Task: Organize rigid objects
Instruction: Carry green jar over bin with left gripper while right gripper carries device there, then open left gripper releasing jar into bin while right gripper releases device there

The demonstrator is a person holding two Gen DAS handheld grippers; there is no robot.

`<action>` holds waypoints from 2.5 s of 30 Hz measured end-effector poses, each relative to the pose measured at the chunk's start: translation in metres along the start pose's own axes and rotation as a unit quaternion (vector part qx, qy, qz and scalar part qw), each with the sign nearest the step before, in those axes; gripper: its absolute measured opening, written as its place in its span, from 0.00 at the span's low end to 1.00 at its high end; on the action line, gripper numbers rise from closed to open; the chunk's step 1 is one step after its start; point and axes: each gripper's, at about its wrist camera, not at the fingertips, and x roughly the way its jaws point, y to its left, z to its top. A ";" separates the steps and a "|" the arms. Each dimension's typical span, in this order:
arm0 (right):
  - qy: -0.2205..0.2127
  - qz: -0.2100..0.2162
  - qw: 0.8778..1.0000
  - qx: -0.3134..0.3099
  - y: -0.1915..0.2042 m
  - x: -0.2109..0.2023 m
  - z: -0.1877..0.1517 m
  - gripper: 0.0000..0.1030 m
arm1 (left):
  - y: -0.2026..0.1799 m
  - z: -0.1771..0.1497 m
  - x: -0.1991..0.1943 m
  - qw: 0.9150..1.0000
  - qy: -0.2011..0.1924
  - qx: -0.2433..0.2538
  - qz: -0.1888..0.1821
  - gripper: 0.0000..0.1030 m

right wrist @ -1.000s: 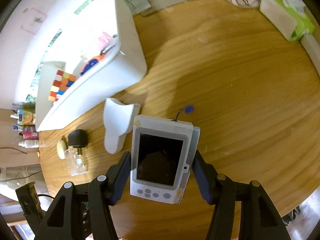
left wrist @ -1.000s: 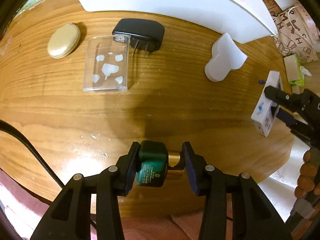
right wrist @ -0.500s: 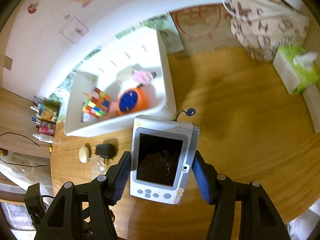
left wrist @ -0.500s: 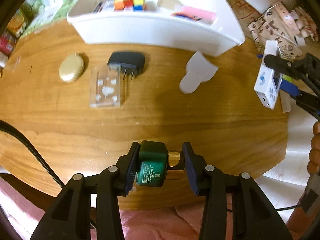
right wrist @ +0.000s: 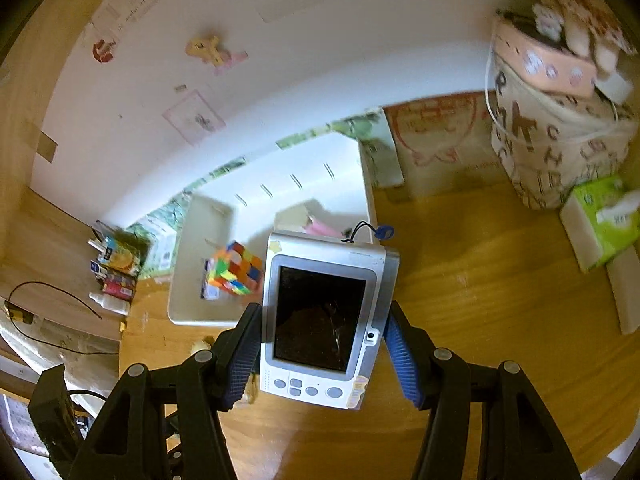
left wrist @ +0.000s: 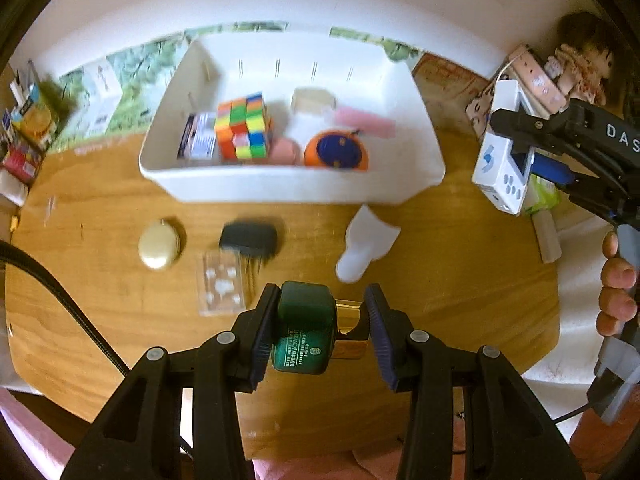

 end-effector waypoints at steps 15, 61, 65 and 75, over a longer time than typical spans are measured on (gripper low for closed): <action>-0.034 0.019 0.999 -0.016 0.029 0.016 0.049 0.59 | 0.007 0.060 -0.010 0.998 -0.060 -0.011 -0.017 0.45; 0.090 0.002 0.996 -0.011 0.024 0.147 0.072 0.62 | 0.052 0.116 0.098 0.997 -0.007 -0.073 -0.019 0.56; 0.087 0.007 0.996 -0.013 0.024 0.142 0.071 0.67 | 0.052 0.117 0.088 0.997 -0.026 -0.072 -0.008 0.70; 0.076 0.025 0.997 -0.015 0.025 0.118 0.059 0.75 | 0.052 0.102 0.055 0.993 -0.081 -0.081 -0.007 0.73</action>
